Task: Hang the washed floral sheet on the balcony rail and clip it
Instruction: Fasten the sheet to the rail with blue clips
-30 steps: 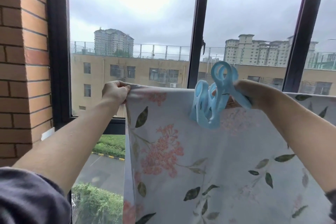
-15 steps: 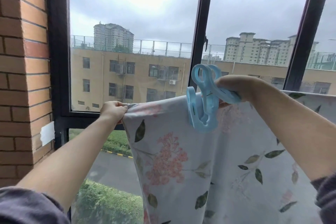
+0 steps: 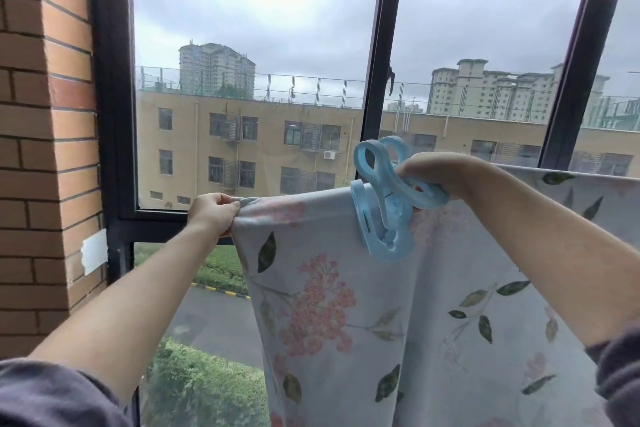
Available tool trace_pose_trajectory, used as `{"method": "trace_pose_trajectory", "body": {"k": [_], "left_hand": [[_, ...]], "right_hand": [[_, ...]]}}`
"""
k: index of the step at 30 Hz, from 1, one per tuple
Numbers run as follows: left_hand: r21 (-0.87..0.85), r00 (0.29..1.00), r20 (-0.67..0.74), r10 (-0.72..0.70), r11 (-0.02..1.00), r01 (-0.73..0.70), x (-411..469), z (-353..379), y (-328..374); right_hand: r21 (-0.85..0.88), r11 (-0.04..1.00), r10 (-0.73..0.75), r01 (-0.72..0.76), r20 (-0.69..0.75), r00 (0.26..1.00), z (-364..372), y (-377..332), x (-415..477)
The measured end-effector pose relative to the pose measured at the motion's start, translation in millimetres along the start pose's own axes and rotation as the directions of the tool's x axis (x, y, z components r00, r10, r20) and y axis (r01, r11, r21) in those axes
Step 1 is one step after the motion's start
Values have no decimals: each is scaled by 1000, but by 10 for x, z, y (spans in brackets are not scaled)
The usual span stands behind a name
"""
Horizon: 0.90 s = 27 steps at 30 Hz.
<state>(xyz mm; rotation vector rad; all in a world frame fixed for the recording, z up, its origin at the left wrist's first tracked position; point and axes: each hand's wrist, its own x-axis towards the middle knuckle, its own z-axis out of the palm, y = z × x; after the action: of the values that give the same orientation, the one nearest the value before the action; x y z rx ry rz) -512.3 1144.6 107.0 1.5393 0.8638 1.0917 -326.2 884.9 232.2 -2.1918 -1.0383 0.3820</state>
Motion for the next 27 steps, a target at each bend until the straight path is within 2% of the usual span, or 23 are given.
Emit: {"method": "trace_pose_trajectory", "body": {"k": [5, 8, 10, 13, 16, 18, 20, 23, 27], "left_hand": [[-155, 996, -17, 88, 984, -90, -69, -87, 352], [-226, 989, -13, 145, 963, -144, -94, -120, 574], [-234, 983, -28, 180, 955, -182, -79, -122, 701], [-231, 969, -69, 236, 941, -245, -29, -112, 895], [-184, 958, -113, 264, 942, -282, 62, -109, 1008], [-82, 954, -114, 277, 954, -287, 116, -105, 1016], [-12, 960, -92, 266, 963, -268, 126, -96, 995], [-74, 968, -31, 251, 965, -252, 75, -86, 937], [-134, 956, 158, 247, 965, -227, -125, -134, 806]], "right_hand": [[143, 989, 41, -41, 6, 999, -105, 107, 3], [269, 963, 19, -7, -44, 999, -137, 202, -46], [299, 953, -60, 44, 44, 997, -185, 267, -63], [364, 927, -135, 90, 102, 986, -201, 362, -119], [381, 898, -268, 219, 80, 960, -166, 345, -249], [419, 856, -354, 303, 48, 934, -130, 335, -331], [447, 830, -378, 334, 9, 926, -113, 343, -338], [385, 876, -323, 291, 19, 946, -33, 395, -290], [337, 918, -247, 211, 66, 967, 166, 475, -281]]}}
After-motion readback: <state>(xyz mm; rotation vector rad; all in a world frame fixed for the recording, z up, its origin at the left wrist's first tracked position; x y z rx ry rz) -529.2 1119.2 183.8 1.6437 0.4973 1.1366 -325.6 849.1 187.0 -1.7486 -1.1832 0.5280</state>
